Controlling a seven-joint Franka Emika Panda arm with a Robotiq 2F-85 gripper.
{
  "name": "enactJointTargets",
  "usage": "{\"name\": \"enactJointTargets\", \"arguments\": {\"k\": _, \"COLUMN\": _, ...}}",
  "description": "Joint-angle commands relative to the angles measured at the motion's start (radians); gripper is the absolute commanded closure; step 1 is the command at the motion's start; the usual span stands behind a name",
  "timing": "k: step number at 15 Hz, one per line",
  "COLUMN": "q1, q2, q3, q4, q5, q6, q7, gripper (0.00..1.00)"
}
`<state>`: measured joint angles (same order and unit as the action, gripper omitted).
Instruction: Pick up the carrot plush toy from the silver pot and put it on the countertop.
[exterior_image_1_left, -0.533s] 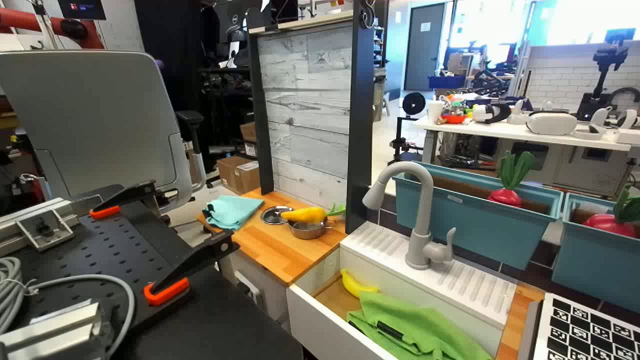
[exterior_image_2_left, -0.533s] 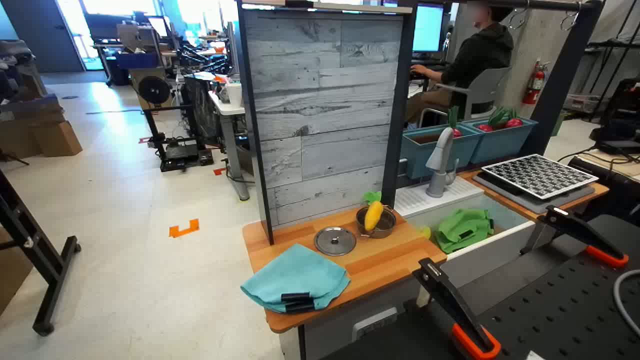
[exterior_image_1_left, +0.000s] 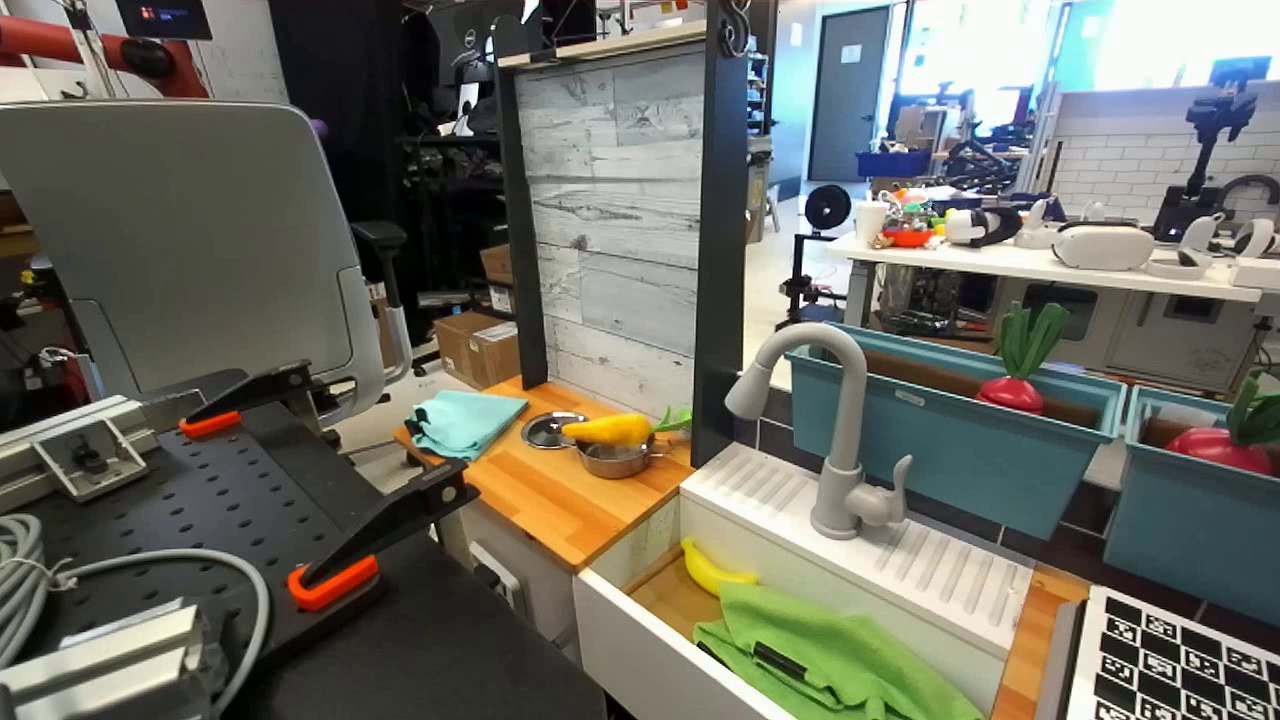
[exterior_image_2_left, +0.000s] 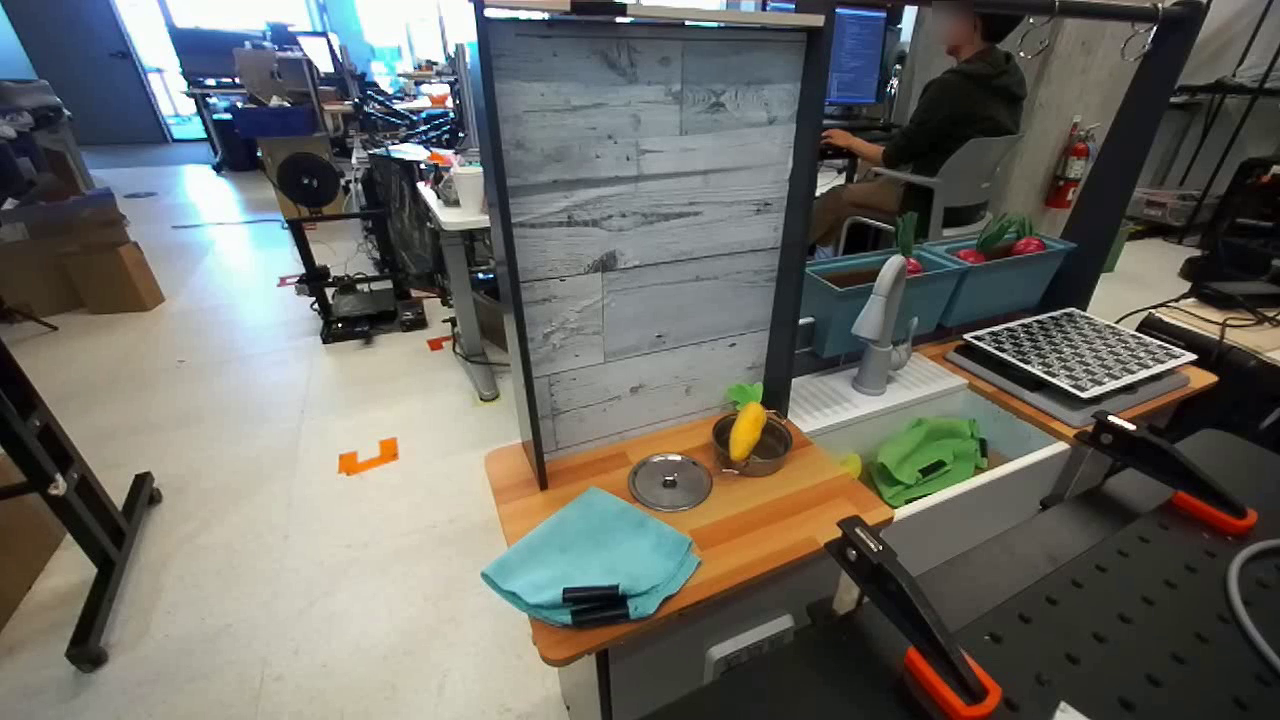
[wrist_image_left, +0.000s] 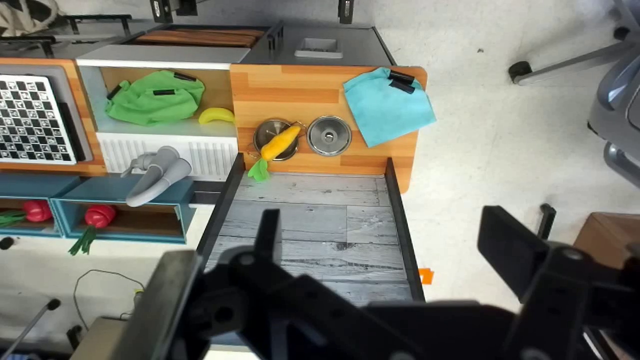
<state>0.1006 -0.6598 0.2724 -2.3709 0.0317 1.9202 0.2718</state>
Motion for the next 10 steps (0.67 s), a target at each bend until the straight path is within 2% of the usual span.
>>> {"name": "enactJointTargets", "arguments": {"k": 1, "q1": 0.003, "q2": 0.015, "q3": -0.011, "q4": 0.003, "q5": -0.011, "q6": -0.001, "q7": 0.006, "gripper": 0.0}}
{"name": "enactJointTargets", "arguments": {"k": 5, "q1": -0.014, "q2": 0.05, "q3": -0.044, "q4": -0.054, "q5": -0.022, "q6": 0.066, "q7": -0.017, "gripper": 0.0}}
{"name": "enactJointTargets", "arguments": {"k": 7, "q1": -0.033, "q2": 0.079, "q3": -0.055, "q4": -0.091, "q5": -0.035, "q6": 0.135, "q7": -0.005, "gripper": 0.0}}
{"name": "enactJointTargets", "arguments": {"k": 10, "q1": -0.072, "q2": 0.165, "q3": -0.086, "q4": -0.147, "q5": -0.033, "q6": 0.302, "q7": 0.013, "gripper": 0.0}}
